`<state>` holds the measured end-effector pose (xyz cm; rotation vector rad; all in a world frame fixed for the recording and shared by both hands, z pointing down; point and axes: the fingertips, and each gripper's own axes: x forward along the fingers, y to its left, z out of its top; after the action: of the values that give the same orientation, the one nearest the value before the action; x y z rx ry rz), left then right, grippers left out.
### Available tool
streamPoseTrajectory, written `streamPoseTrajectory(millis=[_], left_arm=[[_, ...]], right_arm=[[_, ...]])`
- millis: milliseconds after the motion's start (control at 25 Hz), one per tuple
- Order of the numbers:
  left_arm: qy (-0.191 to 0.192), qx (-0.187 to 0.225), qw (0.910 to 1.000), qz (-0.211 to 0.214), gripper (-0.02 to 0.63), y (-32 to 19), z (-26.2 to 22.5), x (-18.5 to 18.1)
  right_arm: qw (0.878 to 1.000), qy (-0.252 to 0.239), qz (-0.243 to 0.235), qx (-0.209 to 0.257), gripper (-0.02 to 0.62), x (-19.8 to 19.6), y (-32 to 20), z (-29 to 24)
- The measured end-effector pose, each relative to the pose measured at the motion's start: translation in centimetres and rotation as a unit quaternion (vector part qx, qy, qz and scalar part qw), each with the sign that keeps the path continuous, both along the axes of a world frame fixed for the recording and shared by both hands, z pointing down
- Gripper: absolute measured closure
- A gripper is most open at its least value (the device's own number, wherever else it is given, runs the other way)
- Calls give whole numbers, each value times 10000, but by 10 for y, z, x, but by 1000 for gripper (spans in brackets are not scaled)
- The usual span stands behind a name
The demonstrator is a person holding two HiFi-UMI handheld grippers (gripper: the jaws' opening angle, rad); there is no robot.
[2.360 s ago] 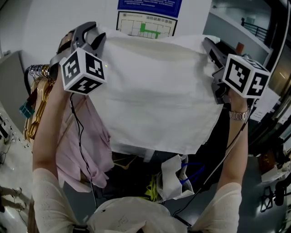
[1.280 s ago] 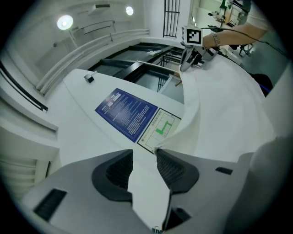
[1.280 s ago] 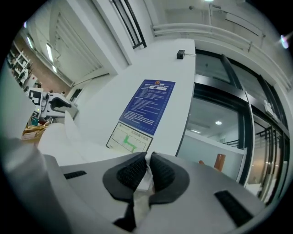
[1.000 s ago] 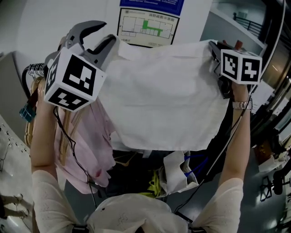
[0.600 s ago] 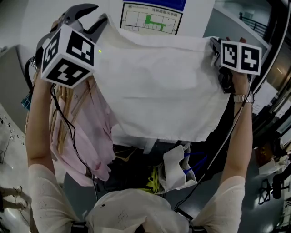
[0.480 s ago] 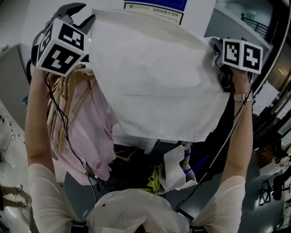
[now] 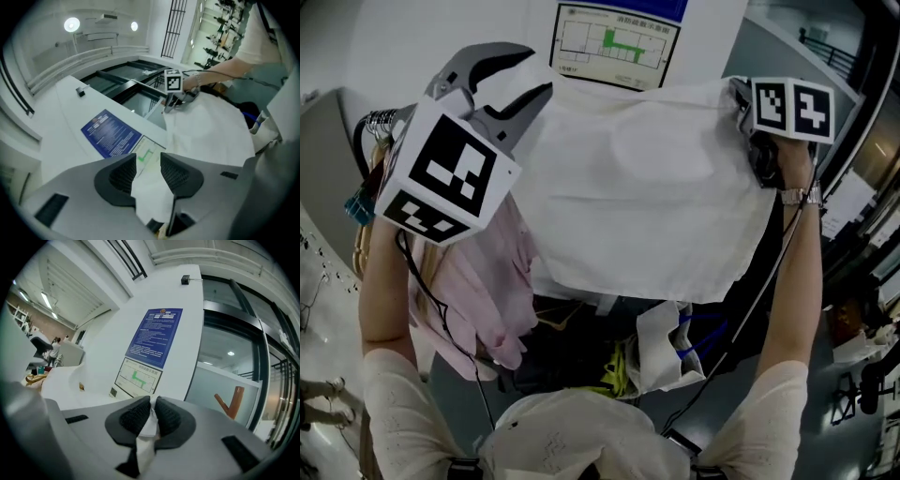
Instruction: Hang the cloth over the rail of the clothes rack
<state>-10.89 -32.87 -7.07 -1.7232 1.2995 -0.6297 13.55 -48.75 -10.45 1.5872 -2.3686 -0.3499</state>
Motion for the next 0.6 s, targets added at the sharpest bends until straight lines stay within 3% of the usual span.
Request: streamPoseTrajectory(millis=[80, 200, 280, 320, 400, 520, 600], left_arm=[[-166, -201, 9995, 150, 457, -4, 15, 17], [-434, -96, 9985, -328, 457, -35, 29, 6], [-410, -85, 9981, -455, 465, -48, 35, -2], [-357, -175, 9983, -419, 477, -50, 37, -3], [-413, -338, 9978, -400, 568, -51, 43, 0], [-964, -184, 9924, -742, 581, -50, 45, 4], [-1099, -241, 9900, -849, 584, -50, 46, 4]], right_arm=[[9999, -79, -75, -30, 563, -1, 1, 0], [9995, -191, -249, -53, 563, -4, 3, -1], [9994, -131, -326, -15, 563, -5, 4, 0], [9994, -64, -329, -2, 563, -5, 4, 1], [9995, 16, -315, -11, 562, 0, 4, 2], [9991, -19, -410, -116, 554, 8, 7, 3], [9984, -37, -528, -200, 543, 14, 13, 4]])
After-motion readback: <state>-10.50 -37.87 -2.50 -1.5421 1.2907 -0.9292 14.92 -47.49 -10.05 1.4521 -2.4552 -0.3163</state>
